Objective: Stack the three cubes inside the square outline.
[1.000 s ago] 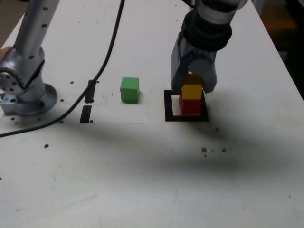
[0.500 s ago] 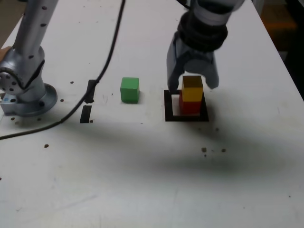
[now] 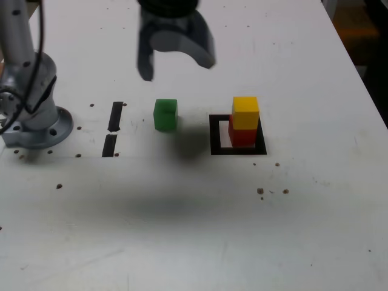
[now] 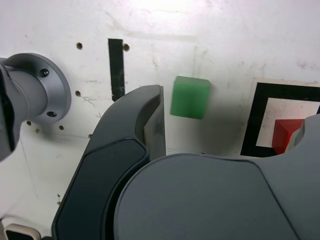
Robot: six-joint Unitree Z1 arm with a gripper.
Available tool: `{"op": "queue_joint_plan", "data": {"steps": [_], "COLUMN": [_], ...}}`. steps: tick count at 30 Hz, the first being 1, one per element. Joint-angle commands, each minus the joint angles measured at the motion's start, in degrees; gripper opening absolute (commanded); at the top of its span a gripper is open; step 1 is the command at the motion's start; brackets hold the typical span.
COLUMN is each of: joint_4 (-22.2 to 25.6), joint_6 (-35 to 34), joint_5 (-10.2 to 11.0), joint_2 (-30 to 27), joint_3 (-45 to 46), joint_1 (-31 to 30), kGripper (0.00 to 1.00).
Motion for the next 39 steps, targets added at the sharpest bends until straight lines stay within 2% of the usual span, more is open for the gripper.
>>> {"op": "queue_joint_plan", "data": {"steps": [1,8,14,19,23,24,26,30,34,36,39], "joint_4": [-1.9,-8.7,-17.5,-20.7,-22.8,-23.4,-24.2,-24.2,-23.4,-22.1,-16.7], "joint_6": [0.8,3.1,4.2,5.8,6.5,6.7,6.8,6.8,7.1,7.7,9.4], "joint_5": [-0.5,-3.0,-4.5,-5.1,-5.4,-5.4,-5.4,-5.6,-4.9,-4.3,-3.2], "joint_2": [-0.8,3.7,5.5,7.3,8.6,8.8,8.9,8.3,6.9,6.3,5.3], "joint_3": [2.6,8.6,15.7,17.3,18.0,18.1,18.3,18.2,17.1,15.9,11.9], "joint_1": [0.6,1.3,3.5,4.4,4.9,5.1,5.5,5.6,5.6,5.6,5.6], "kGripper": [0.98,0.95,0.94,0.84,0.70,0.63,0.41,0.20,0.05,0.02,0.00]}}
